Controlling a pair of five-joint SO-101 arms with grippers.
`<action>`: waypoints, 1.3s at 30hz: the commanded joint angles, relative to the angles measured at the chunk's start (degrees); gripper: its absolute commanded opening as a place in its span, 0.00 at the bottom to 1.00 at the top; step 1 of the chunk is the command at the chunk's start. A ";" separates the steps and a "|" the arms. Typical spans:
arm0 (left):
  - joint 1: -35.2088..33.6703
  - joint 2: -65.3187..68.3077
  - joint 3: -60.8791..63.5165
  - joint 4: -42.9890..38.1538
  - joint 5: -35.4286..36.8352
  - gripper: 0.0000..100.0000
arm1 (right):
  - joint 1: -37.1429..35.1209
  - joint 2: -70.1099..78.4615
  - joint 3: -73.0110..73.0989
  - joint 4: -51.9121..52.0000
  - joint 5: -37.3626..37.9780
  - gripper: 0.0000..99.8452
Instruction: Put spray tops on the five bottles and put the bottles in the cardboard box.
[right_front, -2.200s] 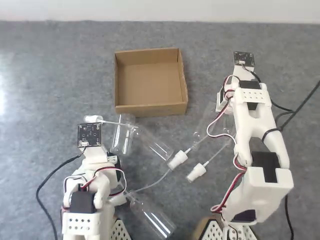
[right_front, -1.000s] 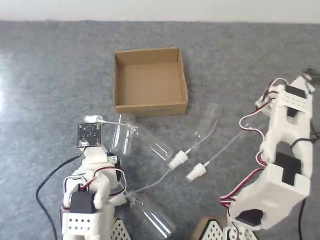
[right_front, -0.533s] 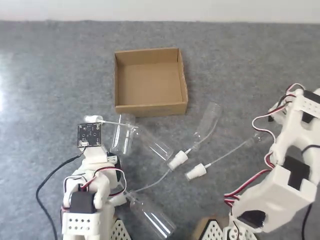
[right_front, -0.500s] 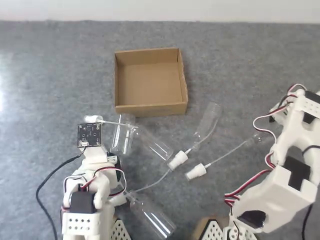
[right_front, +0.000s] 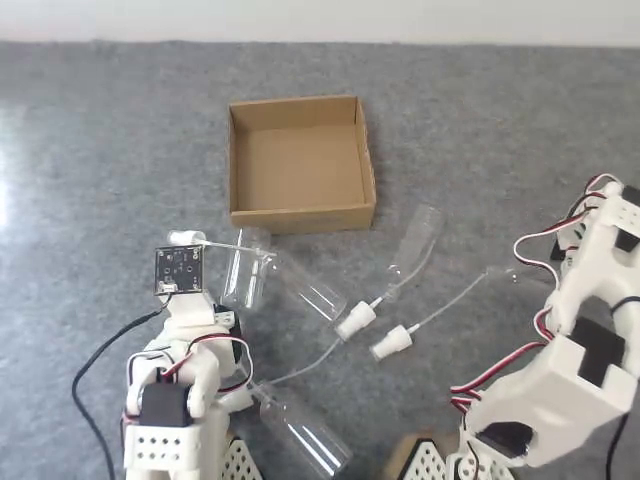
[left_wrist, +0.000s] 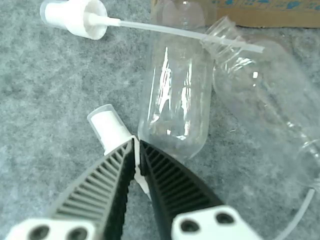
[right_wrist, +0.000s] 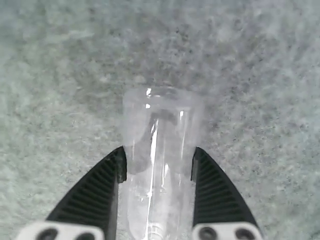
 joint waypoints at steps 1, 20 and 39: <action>0.00 -1.32 -0.75 -0.09 0.44 0.01 | 0.84 -4.26 -2.55 1.27 -0.88 0.11; 0.00 -1.32 -0.75 -0.09 0.44 0.01 | -3.03 -15.25 -5.19 7.08 -0.53 0.23; 0.00 -1.32 -0.75 -0.09 0.44 0.01 | -10.77 -28.88 -4.84 12.88 27.34 0.23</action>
